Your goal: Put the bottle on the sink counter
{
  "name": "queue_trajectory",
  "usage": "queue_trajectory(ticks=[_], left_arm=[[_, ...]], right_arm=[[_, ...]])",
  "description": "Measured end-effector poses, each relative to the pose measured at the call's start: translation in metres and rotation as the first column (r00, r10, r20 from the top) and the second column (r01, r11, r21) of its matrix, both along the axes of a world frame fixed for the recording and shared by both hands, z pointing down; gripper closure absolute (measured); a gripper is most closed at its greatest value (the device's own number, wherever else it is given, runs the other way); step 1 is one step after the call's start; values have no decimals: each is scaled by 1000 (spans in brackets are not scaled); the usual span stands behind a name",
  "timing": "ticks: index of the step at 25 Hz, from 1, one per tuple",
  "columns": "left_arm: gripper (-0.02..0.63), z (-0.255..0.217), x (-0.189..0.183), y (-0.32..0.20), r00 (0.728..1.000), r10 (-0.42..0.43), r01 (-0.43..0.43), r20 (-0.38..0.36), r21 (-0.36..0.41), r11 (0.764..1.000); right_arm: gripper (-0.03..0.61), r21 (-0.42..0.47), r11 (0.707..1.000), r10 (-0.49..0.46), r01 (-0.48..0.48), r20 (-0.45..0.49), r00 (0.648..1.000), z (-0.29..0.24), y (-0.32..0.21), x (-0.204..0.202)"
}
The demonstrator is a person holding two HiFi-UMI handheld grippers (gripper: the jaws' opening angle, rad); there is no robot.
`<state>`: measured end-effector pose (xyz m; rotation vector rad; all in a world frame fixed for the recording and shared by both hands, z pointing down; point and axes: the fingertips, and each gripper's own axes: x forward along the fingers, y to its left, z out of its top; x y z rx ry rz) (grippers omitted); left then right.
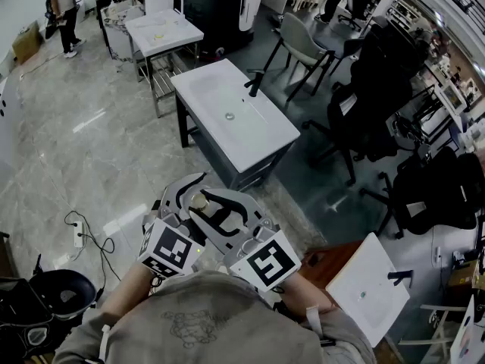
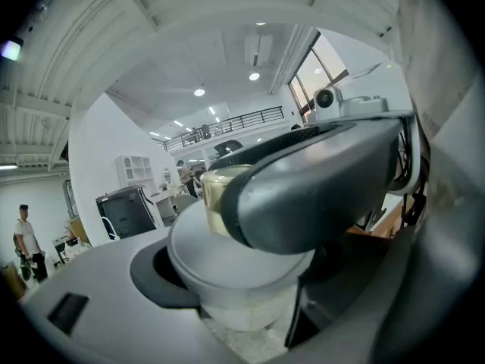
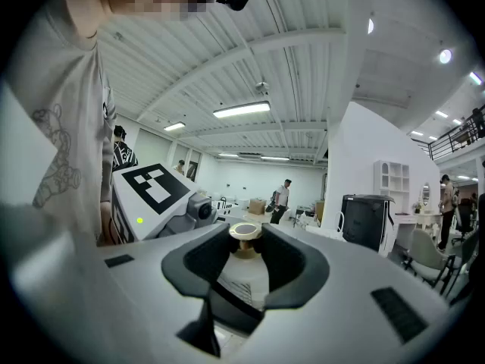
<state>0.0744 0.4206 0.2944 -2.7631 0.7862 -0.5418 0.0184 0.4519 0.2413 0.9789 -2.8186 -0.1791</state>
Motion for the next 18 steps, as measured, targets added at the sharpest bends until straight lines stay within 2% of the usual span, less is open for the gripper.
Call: queue_trajectory(ticks=[14,18], left_arm=[[278,10,35,-10,999,-32,33,11,-32,999],[278,11,43,-15,998,-51,52,23,-18,999]], right_arm=[[443,-40,999,-27,27,19,999,8,-10,36],[443,-32,998,-48,49,22,999,10,-14,46]])
